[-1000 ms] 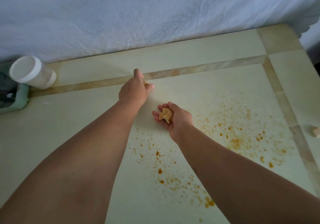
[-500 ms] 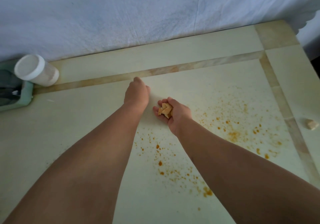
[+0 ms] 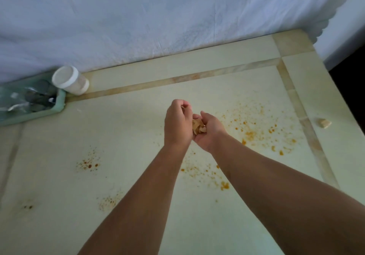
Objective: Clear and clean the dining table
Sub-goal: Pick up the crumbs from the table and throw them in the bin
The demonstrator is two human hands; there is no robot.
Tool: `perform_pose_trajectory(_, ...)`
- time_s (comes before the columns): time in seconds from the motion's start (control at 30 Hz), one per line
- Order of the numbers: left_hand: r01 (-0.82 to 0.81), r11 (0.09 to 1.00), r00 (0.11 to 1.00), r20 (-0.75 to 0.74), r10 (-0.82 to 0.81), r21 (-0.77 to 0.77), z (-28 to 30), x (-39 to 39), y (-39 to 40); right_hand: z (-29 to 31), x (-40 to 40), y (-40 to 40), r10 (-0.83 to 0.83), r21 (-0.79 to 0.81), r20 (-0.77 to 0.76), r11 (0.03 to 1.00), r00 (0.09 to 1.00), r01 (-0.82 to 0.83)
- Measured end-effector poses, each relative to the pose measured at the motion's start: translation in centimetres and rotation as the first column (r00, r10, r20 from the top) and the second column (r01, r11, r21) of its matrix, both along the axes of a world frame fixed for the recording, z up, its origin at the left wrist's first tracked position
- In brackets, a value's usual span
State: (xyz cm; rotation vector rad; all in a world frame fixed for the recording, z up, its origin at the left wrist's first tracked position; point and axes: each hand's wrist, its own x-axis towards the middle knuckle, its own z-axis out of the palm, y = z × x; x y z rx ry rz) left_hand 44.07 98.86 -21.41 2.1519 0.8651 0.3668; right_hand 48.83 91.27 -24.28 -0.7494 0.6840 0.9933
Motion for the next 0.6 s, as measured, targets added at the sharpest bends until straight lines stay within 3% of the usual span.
perform_pose_trajectory(0.17, 0.276, 0.9, 0.96, -0.049, -0.276, 0.337, 0.9, -2.3, -7.2, 2.5, -2.2, -5.3, 0.089, 0.115, 0.068, 0.989, 0.994, -0.097)
perform_pose_trajectory(0.3, 0.33, 0.789, 0.944, -0.195, -0.267, 0.519, 1.2, -3.7, -11.1, 3.4, -3.3, -9.9, 0.099, 0.152, 0.029, 0.983, 0.995, -0.103)
perform_pose_trajectory(0.43, 0.371, 0.726, 0.928, -0.247, -0.278, 0.579, 2.0, -5.7, -15.3, 4.1, -4.4, -14.5, 0.125, 0.133, 0.047, 0.982, 0.991, -0.13)
perform_pose_trajectory(0.6, 0.348, 0.798, 0.936, -0.234, -0.264, 0.493, 3.8, -7.8, -20.2, 5.0, -5.8, -19.4, 0.156, 0.119, 0.058, 0.98, 0.986, -0.162)
